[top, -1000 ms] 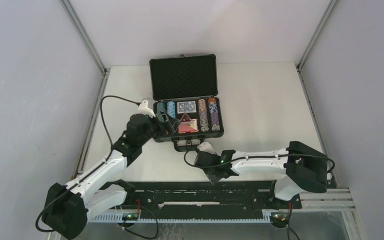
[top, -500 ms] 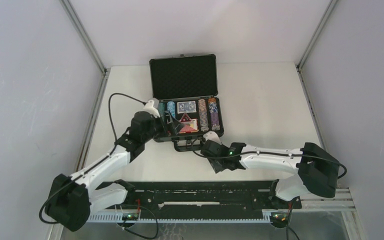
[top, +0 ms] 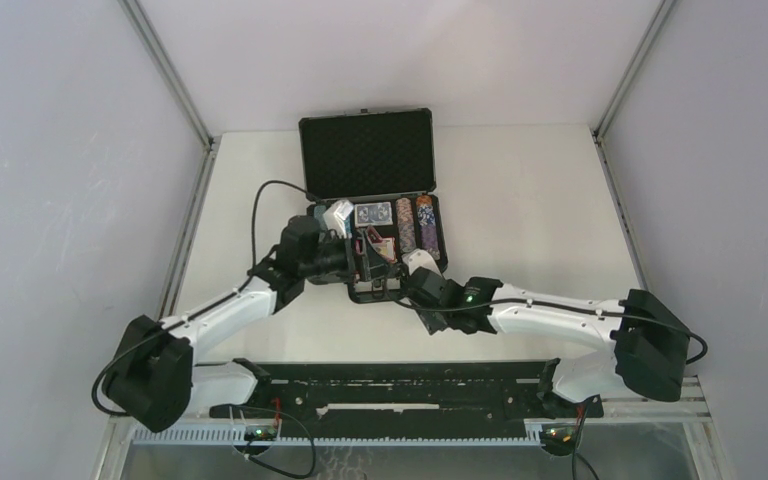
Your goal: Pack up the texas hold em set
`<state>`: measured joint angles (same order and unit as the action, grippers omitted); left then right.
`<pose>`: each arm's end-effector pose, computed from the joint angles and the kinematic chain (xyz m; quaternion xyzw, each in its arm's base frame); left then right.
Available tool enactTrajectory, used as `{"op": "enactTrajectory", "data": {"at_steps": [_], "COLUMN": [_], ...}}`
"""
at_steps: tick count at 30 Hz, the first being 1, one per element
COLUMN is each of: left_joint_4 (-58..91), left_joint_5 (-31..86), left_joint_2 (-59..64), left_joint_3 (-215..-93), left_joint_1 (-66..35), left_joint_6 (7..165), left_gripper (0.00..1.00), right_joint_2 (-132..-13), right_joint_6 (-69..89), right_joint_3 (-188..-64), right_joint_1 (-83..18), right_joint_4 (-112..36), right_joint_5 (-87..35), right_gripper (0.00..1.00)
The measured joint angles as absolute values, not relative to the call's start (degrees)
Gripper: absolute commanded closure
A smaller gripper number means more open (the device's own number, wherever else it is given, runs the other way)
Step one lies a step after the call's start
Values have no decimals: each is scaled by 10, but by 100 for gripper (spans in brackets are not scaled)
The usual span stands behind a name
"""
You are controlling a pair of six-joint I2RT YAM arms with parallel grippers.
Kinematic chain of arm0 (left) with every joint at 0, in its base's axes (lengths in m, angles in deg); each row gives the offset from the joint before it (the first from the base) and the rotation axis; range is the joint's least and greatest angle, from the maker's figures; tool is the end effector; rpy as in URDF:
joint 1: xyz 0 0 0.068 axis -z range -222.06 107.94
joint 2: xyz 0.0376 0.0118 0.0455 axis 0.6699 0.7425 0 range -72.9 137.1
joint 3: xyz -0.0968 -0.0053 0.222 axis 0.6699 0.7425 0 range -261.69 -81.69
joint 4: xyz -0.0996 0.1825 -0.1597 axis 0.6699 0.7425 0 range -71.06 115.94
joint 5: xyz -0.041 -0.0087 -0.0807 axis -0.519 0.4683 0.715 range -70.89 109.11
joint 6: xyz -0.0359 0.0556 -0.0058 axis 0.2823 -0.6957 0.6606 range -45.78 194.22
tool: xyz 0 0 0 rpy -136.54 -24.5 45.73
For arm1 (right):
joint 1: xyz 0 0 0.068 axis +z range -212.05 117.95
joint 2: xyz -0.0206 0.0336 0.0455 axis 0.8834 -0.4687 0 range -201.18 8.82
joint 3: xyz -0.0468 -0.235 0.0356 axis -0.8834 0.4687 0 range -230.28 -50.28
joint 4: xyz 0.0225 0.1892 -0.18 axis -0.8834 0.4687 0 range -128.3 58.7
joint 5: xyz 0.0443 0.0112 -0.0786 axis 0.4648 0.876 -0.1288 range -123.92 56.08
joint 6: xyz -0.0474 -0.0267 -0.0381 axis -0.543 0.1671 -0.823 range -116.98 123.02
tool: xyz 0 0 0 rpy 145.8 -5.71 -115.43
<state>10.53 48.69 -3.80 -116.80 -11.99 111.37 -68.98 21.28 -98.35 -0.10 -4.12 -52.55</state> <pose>0.2315 -0.1640 0.1912 0.0853 0.8249 -0.4652 0.3097 0.1411 0.2291 0.1596 -0.3238 0.9059 0.0228 0.2720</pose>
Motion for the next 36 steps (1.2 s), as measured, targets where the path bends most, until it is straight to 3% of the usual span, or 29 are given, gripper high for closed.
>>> {"op": "enactTrajectory", "data": {"at_steps": [18, 36], "left_joint_4": [85, 23], "left_joint_5": [592, 664], "left_joint_2": [120, 172], "left_joint_3": [-1228, -1250], "left_joint_1": [-49, -35], "left_joint_6": [1118, 1156], "left_gripper": [8, 21], "right_joint_2": [-662, -650], "right_joint_6": [186, 172], "right_joint_3": [-1022, -1037], "right_joint_1": [7, 18], "right_joint_4": [-26, -25], "right_joint_5": [-545, -548], "right_gripper": [60, 60]}}
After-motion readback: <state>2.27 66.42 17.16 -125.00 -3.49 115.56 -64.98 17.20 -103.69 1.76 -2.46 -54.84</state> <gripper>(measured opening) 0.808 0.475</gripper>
